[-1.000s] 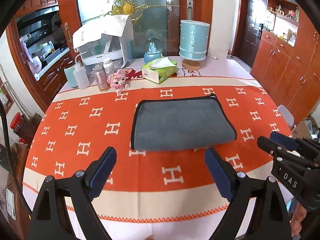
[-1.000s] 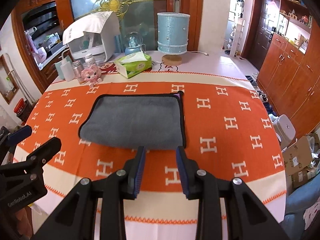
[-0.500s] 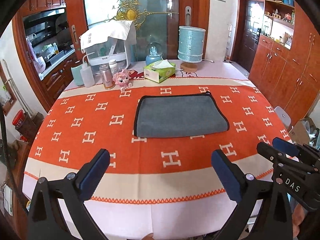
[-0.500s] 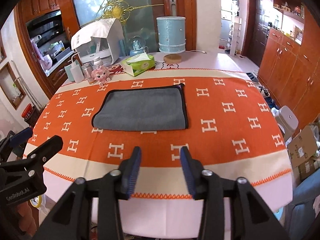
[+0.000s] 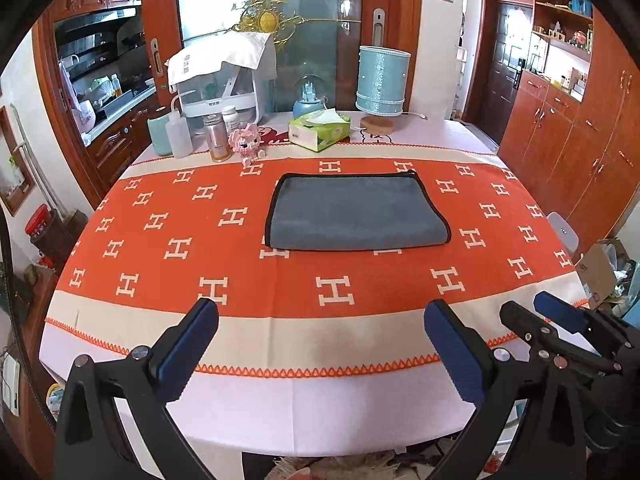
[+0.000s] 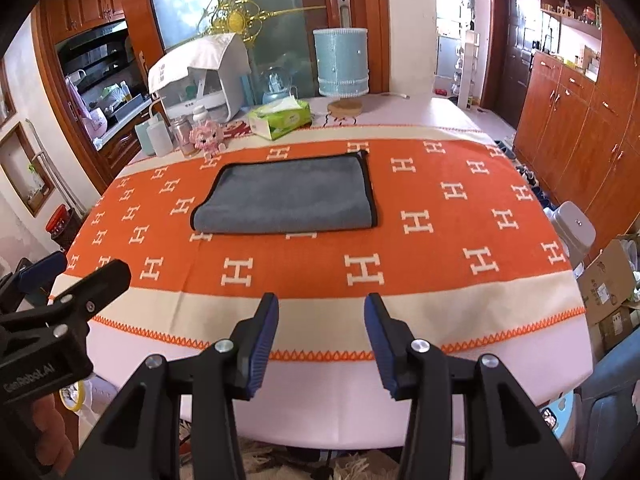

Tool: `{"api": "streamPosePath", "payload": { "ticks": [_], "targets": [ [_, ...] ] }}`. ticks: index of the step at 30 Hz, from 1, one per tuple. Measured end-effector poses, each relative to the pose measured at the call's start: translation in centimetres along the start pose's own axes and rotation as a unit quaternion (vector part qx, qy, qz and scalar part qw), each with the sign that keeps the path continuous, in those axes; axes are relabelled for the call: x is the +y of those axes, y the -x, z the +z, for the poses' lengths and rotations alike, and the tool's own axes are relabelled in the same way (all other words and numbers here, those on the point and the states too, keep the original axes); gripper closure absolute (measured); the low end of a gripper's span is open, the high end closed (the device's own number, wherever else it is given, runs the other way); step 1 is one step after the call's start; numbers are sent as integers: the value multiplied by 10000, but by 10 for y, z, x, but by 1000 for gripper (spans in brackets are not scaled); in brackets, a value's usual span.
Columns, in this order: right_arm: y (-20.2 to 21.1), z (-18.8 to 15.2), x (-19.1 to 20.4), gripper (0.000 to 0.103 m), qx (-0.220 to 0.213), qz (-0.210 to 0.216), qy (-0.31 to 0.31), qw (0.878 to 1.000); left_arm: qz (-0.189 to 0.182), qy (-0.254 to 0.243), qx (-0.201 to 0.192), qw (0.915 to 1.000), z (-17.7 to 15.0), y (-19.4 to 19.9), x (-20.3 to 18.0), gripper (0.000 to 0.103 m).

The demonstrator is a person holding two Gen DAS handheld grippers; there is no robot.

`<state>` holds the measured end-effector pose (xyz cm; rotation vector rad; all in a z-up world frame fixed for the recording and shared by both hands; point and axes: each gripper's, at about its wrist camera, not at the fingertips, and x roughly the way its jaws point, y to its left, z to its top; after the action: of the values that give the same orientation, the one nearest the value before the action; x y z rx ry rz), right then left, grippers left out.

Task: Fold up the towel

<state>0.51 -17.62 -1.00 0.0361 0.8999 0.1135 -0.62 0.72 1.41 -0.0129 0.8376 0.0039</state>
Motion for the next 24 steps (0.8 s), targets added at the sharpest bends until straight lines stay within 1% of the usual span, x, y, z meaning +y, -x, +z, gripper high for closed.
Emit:
{"api": "streamPosePath", "payload": {
  "ticks": [4,7,9,12,19,24],
  "targets": [
    [4,-2,-2,58,-141,-87,-45,9999,93,-83,3,9999,-2,1,-3,1],
    [6,-3,-2,57,-192,-148,-65,9997,78,-94,2,9999,-4,2,-5,1],
    [8,-4,0,52,-220,-183,-46,9996,109,-76,-13,9999,-5,2,-5,1],
    [12,-5,4,47,-309,-222,37,9993,184,-50,-23,9998,-5,2,-4,1],
    [14,-4,9,47,-329,-266,115,9990,302,-42,-37,9995,-6,3,-5,1],
    [16,-3,10,47,-385,-300,119,9987,296,-122,-47,9995,-7,3,-7,1]
  ]
}}
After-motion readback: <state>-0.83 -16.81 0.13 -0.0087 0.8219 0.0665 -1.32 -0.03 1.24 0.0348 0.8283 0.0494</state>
